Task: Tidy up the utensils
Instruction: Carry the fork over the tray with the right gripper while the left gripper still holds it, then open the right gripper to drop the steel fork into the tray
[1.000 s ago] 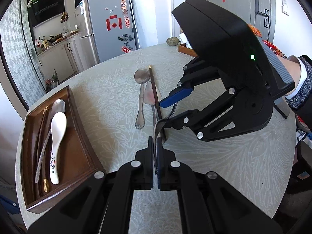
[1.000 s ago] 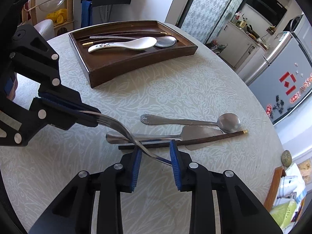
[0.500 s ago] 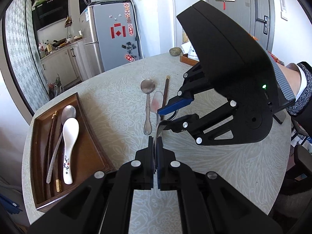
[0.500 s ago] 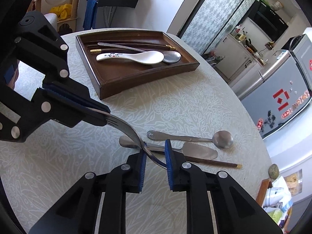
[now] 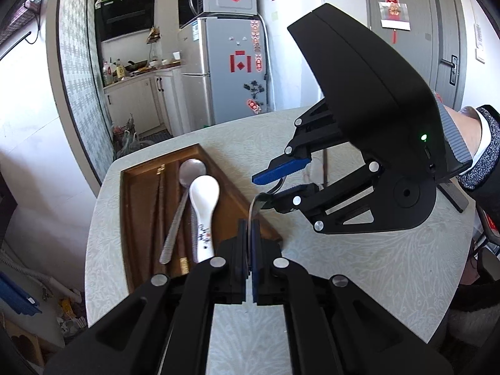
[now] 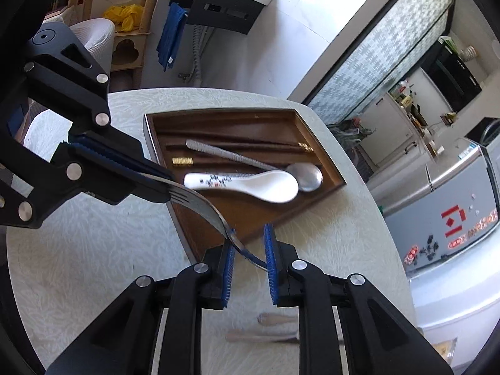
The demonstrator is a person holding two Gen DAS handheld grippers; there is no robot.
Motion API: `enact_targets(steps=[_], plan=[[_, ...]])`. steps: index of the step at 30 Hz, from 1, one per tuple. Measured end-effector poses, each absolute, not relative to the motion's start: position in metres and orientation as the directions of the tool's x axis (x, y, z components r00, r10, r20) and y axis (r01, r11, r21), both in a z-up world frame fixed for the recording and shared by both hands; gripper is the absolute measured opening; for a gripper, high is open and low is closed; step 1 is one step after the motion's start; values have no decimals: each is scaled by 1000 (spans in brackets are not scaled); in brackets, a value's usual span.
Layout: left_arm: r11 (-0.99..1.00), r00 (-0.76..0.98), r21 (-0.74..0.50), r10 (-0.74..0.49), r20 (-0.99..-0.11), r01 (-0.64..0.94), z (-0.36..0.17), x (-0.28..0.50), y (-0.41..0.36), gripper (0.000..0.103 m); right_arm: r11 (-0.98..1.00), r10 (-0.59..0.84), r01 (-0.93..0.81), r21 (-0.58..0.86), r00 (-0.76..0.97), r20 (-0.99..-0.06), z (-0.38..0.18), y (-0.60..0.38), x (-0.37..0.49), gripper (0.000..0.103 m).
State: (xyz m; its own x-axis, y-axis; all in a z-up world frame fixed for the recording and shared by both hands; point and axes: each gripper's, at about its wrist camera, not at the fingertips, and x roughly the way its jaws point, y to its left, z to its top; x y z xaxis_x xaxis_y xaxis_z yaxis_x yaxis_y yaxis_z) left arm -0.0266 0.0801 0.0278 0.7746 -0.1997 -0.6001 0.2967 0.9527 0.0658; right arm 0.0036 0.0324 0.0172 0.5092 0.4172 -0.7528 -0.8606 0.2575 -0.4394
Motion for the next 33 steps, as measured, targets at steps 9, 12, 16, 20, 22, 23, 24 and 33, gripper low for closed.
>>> enact_targets(steps=[9,12,16,20,22,23,24,33], plan=[[985,786,30,-116,-607,169,22,-13,144,3,154,463,-891,-428,448,-765,11,112,26,19],[991,786,30,-87,-612,133,15,-8,153,3,129,469,-897,-423,431,-771,3,130,33,19],[994,770,13,-74,-634,106,4,3,160,3,107,463,-902,-419,418,-782,-10,142,44,19],[995,759,-1,-74,-647,95,-3,10,161,3,99,449,-901,-422,419,-789,-22,145,52,19],[996,756,-16,-80,-649,92,-6,13,162,3,94,444,-896,-435,429,-787,-25,145,52,19],[996,756,-16,-78,-650,88,-6,14,162,3,93,441,-893,-441,434,-786,-26,145,53,20],[996,756,-15,-75,-650,87,-8,16,161,3,92,437,-890,-446,439,-785,-27,143,53,20],[998,751,7,-39,-659,58,-12,21,154,3,114,433,-847,-519,513,-741,-22,125,52,42]])
